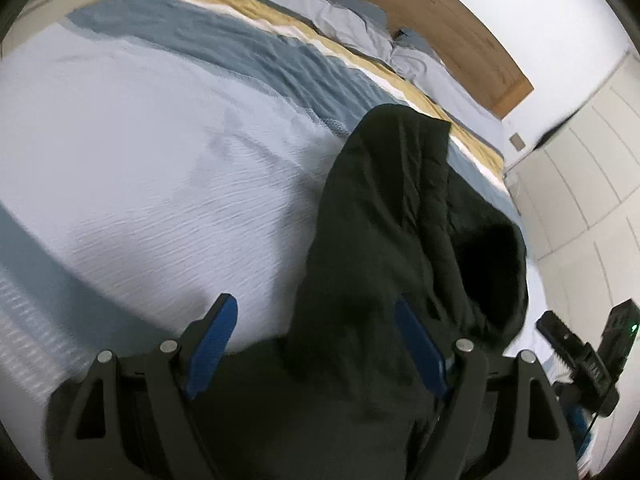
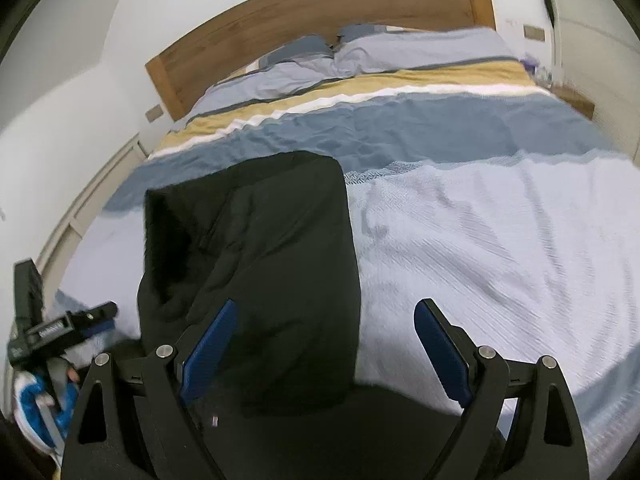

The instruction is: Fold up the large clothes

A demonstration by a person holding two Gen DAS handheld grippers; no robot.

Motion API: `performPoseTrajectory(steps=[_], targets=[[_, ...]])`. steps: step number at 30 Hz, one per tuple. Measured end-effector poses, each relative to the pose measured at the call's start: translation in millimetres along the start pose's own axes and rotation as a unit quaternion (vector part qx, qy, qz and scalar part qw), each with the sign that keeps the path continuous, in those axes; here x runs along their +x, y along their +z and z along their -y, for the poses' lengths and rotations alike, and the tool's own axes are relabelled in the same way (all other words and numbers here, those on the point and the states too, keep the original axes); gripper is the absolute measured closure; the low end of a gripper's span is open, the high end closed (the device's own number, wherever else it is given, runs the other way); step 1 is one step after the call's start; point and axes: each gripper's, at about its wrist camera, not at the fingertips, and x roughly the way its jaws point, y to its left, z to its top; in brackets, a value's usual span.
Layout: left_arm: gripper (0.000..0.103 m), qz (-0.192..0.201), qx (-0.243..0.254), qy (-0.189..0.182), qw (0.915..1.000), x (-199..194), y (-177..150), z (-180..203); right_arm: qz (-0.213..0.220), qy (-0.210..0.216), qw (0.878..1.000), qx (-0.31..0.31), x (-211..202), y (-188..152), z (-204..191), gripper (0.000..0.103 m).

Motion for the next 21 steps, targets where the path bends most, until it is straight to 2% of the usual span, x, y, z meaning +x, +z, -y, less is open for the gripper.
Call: performPoseTrajectory(steps=[2,7,10,11,12,13,14,15,16,21], targets=[[0.022,-0.001,-0.018,-0.019,0.9997,16,9,-1,0.001,0.015,1.000,0.009,15,9,1,0.013],[0.022,-0.015,-0.038,-0.037,0.9984,49,21,-4,-0.003,0.029,0.999,0.021,50,26,-3,0.012],[0.022,-0.028,-0.041,-0.034,0.9982,65,18,-4,-0.010,0.023,0.999,0.027,69,29,-6,0.011],[0.025,-0.032,-0.036,-0.030,0.9984,69,16,-3,-0.015,0.018,0.999,0.029,74,30,-6,0.015],[0.031,-0.033,-0.030,-0.027,0.9987,71,14,-2,-0.022,0.016,0.999,0.027,79,29,-7,0.024],[0.061,-0.034,-0.025,-0.030,0.9987,72,14,0,-0.032,0.017,0.999,0.021,84,28,-9,0.052],[0.077,-0.045,-0.019,-0.039,0.9981,74,14,3,-0.043,0.010,0.999,0.010,89,27,-13,0.068],[0.080,-0.045,-0.011,-0.029,0.9985,72,13,7,-0.046,0.005,0.999,0.004,89,28,-14,0.073],[0.087,-0.043,-0.005,-0.025,0.9988,71,13,9,-0.045,0.003,0.999,-0.002,87,28,-16,0.084],[0.094,-0.034,0.019,-0.009,0.9992,54,9,22,-0.034,-0.002,0.999,-0.029,62,30,-25,0.090]])
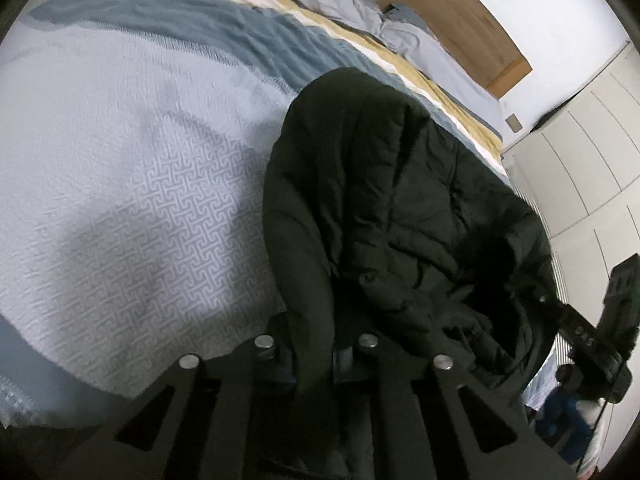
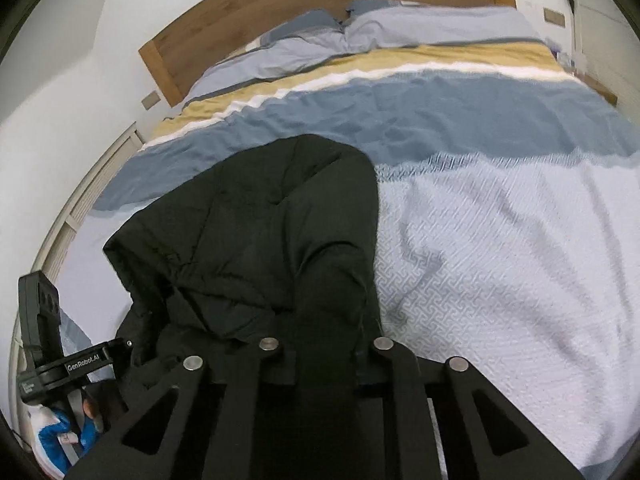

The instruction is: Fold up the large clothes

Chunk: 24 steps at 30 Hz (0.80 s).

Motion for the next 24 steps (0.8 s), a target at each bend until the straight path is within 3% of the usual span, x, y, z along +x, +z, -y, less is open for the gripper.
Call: performPoseTrajectory(steps=[7,12,19,24], targets=[[0.095,0.015,0.001,-0.019,0.9997,-55,-31,6,0.026,0.021,0.997,-0.071,-75,-18,-27,0.092],[0.095,0.035,0.000,-0.041,0.9985,-112,-67,6,0.050,0.048,0.993,-0.094,-141,-53,-46,0.092],[0.095,0.051,0.005,-0.066,0.9964,-175,-130,2,0.076,0.084,0.990,-0.080,-221,-113,-56,0.092],[0.095,0.048,-0.021,-0.087,0.9948,-200,-176,-18,0.073,0.093,0.992,-0.053,-251,-164,-52,0.092]])
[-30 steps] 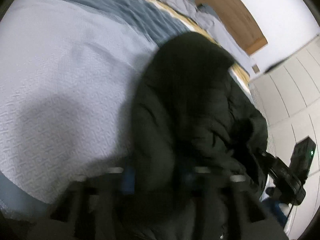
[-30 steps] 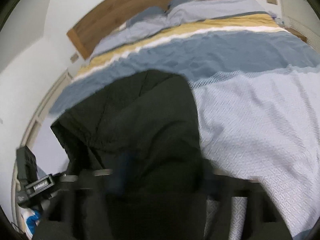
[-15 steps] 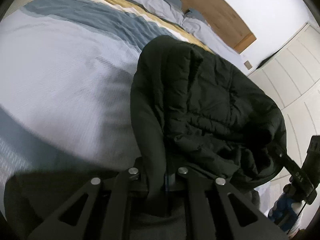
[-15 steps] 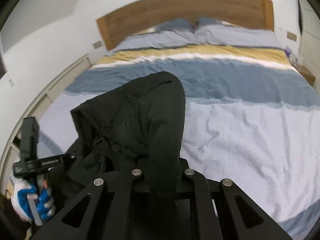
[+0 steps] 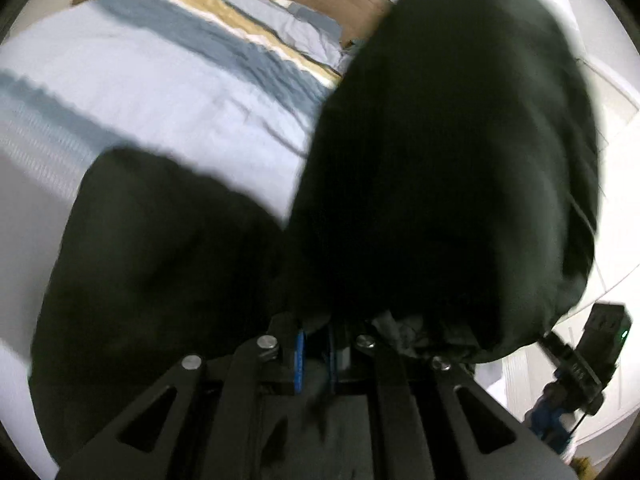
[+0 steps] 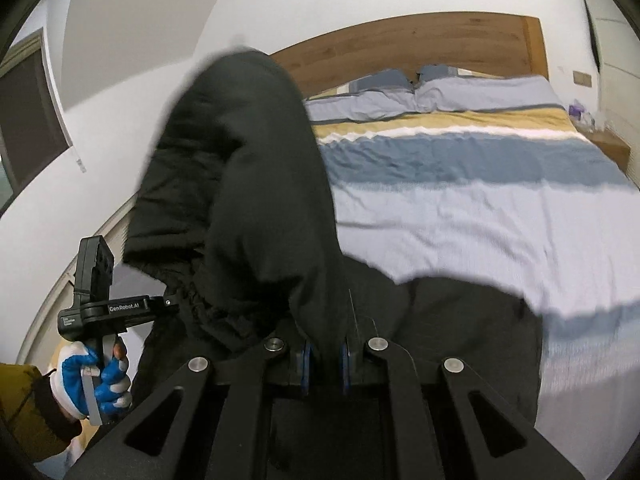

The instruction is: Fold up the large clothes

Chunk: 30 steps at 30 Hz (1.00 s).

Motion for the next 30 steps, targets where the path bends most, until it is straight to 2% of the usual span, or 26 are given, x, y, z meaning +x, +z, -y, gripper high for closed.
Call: performPoseTrajectory(steps=[6,10,15,20,21,23,25,30], targets=[[0.095,-0.003,-0.017,0.005,0.9998,-18,-33,-22,-0.008,-0.012,0.998,0.058,-12,-50,17,0.092],[0.096,-0.017,-0.021,0.027,0.9993,-22,-56,-43,-0.024,-0.026,0.995,0.092,-2,-81,34,0.092],[0.097,-0.027,-0.029,0.044,0.9983,-47,-79,-69,-0.045,-0.036,0.990,0.127,2,-103,52,0.088],[0.097,-0.032,-0.024,0.074,0.9964,-89,-95,-79,-0.059,-0.069,0.986,0.143,-22,-115,61,0.085],[0.097,-0.033,-0.025,0.079,0.9960,-96,-92,-82,-0.061,-0.076,0.985,0.145,-27,-115,62,0.081],[0.095,-0.033,-0.029,0.094,0.9946,-117,-92,-84,-0.066,-0.092,0.983,0.142,-41,-111,61,0.068],[0.095,-0.031,-0.028,0.104,0.9936,-142,-102,-74,-0.069,-0.102,0.983,0.133,-60,-101,54,0.066],[0.095,-0.028,-0.002,0.117,0.9928,-184,-89,-47,-0.074,-0.102,0.989,0.076,-91,-70,16,0.054]])
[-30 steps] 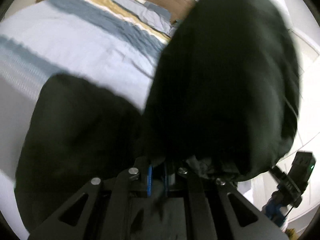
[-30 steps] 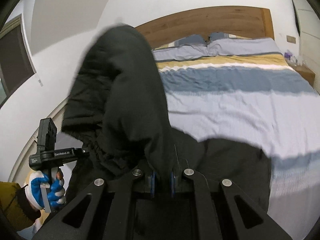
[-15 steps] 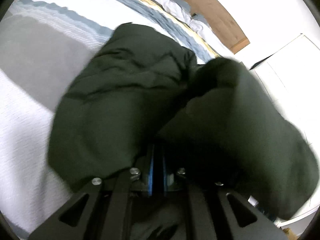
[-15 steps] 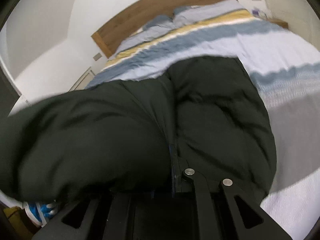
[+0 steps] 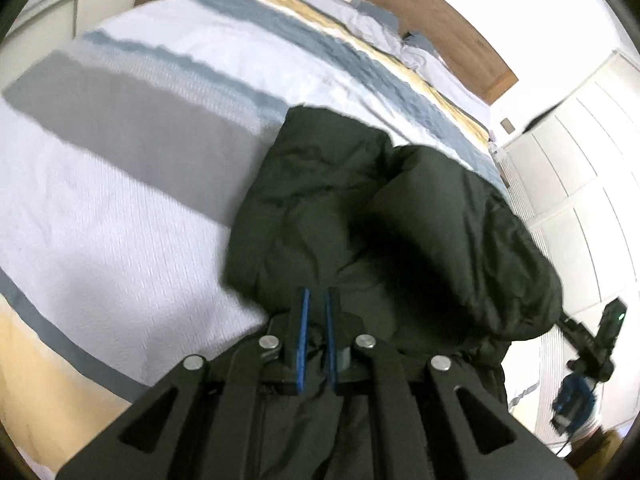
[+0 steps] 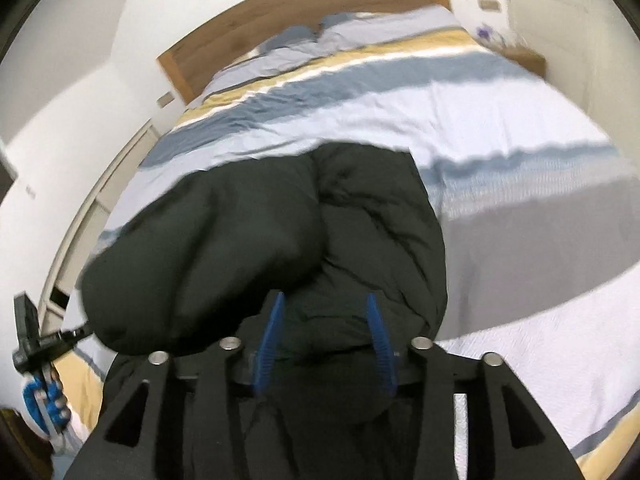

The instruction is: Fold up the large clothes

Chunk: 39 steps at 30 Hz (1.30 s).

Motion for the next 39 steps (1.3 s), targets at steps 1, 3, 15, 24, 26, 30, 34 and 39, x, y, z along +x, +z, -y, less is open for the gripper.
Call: performPoseTrajectory(steps=[1,3,15,24,26,30,34,39], targets=[[0.093,0.002,0.005,-0.001,1.0000,-3,3,5,0.002,0.003,1.000,-0.014,-4,7,-11,0.050],[0.085,0.012,0.019,-0.008,0.9997,-6,22,23,0.008,0.009,0.999,-0.045,-8,24,-36,0.045],[0.057,0.028,0.136,-0.011,0.9902,60,61,143,-0.017,0.049,0.986,-0.155,56,63,-135,0.032],[0.057,-0.012,0.182,0.040,0.9824,144,19,141,-0.086,0.008,0.983,-0.159,113,17,-93,0.028],[0.056,-0.018,0.185,0.038,0.9818,156,7,133,-0.101,-0.003,0.983,-0.152,125,5,-74,0.028],[0.056,-0.020,0.210,0.042,0.9767,173,-13,127,-0.110,-0.007,0.981,-0.159,142,-15,-53,0.028],[0.055,-0.026,0.209,0.045,0.9765,179,-13,125,-0.116,-0.020,0.978,-0.171,152,-22,-54,0.028],[0.055,-0.047,0.197,0.051,0.9780,164,-5,131,-0.134,-0.025,0.976,-0.167,138,-11,-62,0.028]])
